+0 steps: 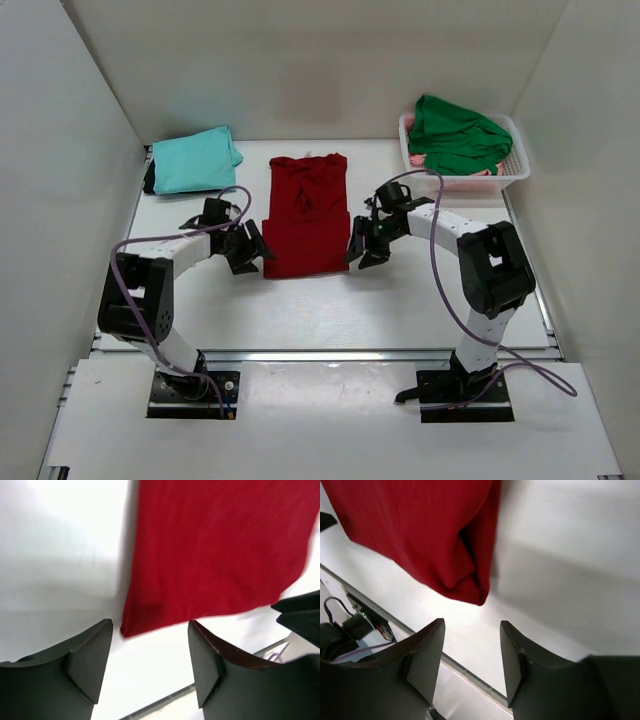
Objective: Fold and stack the t-shirts
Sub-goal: Fold the folded rectangular tshirt in 1/3 of the way, then grab one side of the 2/3 rectangular tshirt with both arms, then fold the long partially folded tshirt into a neat square
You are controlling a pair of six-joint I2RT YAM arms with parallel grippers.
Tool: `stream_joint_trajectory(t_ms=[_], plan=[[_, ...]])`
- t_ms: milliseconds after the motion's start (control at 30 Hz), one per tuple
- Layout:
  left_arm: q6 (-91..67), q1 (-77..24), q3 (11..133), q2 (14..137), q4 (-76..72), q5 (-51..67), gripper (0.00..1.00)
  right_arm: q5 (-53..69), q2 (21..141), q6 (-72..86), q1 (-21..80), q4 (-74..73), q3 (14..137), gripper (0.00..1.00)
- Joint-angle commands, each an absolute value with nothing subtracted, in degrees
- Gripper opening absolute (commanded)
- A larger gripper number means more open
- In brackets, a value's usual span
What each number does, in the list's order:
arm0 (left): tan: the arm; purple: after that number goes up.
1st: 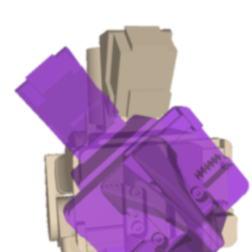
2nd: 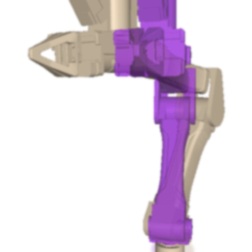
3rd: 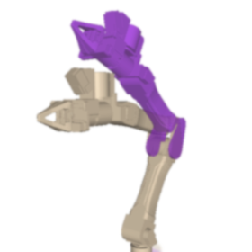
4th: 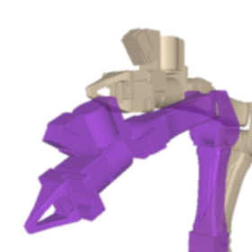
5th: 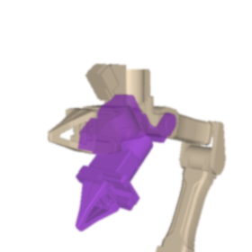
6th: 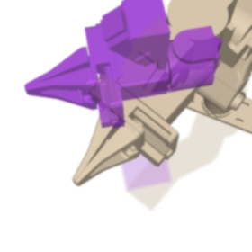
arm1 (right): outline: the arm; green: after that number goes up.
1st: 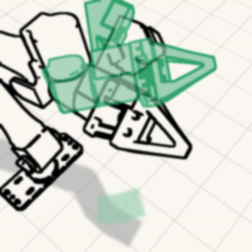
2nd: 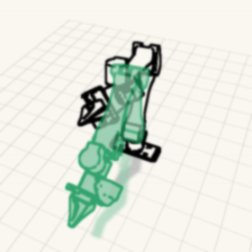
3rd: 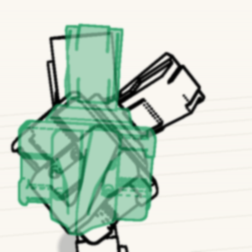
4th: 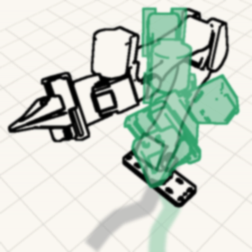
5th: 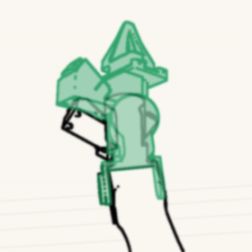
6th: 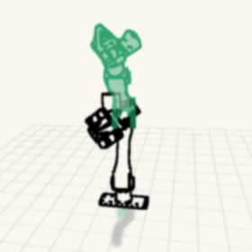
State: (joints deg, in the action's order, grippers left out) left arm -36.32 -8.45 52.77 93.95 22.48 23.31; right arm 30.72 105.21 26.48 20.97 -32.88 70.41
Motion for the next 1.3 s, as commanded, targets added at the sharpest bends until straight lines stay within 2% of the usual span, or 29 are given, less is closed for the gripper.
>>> stream_joint_trajectory(t_ms=[0, 133, 233, 267, 300, 333, 367, 433, 467, 533, 733, 833, 1067, 1167, 1267], plan=[[-37.61, -10.19, 47.48, 89.39, 20.31, 19.87, 0.73, 31.2, 102.83, 30.23, 22.93, -24.18, 66.98, 0.47], [-37.79, -12.65, 46.22, 92.71, 17.76, 18.99, 0.73, 32.68, 106.77, 32.69, 24.08, -20.66, 67.49, 0.52], [-38.49, -14.32, 48.24, 95.88, 16.96, 19.25, 0.61, 32.18, 110.29, 31.82, 24.96, -21.88, 70.83, 0.52], [-38.84, -14.85, 48.86, 97.11, 15.92, 19.94, 0.47, 32.26, 111.43, 31.82, 25.57, -22.06, 71.97, 0.45], [-39.72, -15.29, 49.13, 98.25, 14.95, 20.91, 0.41, 31.56, 111.45, 31.73, 25.23, -23.28, 73.11, 0.37], [-41.29, -15.81, 49.39, 99.04, 14.42, 21.53, 0.36, 31.64, 111.71, 32.08, 25.49, -23.99, 73.47, 0.21], [-42.09, -15.65, 49.22, 99.05, 13.11, 21.88, 0.26, 31.12, 111.62, 32.34, 25.49, -24.34, 73.39, 0.03], [-43.5, -16.08, 48.78, 97.92, 12.57, 22.59, 0.16, 30.94, 109.96, 33.57, 25.49, -24.7, 72.87, 0.0], [-44.03, -15.91, 47.91, 97.56, 12.13, 22.85, 0.07, 30.42, 107.95, 33.4, 25.4, -25.13, 71.73, 0.0], [-43.86, -15.74, 46.24, 94.06, 13.18, 22.5, 0.0, 30.32, 104.69, 33.75, 24.96, -25.05, 67.78, 0.0], [-40.35, -15.12, 38.5, 81.76, 21.68, 23.56, 0.0, 31.55, 90.28, 34.62, 24.08, -27.15, 52.86, 0.0], [-39.02, -18.97, 34.38, 74.82, 26.18, 24.16, 0.0, 34.18, 82.2, 35.07, 25.22, -28.21, 43.54, 0.0], [-47.89, -25.67, 27.25, 57.59, 31.1, 25.84, 0.0, 39.71, 66.63, 39.64, 29.18, -29.62, 29.02, 0.0], [-48.43, -23.65, 29.96, 56.42, 31.64, 27.5, 0.0, 40.69, 63.03, 38.77, 26.38, -32.42, 27.69, 0.0], [-46.85, -21.63, 37.32, 62.11, 30.86, 28.82, 0.0, 42.36, 63.8, 35.87, 20.07, -35.15, 31.36, 0.0]])
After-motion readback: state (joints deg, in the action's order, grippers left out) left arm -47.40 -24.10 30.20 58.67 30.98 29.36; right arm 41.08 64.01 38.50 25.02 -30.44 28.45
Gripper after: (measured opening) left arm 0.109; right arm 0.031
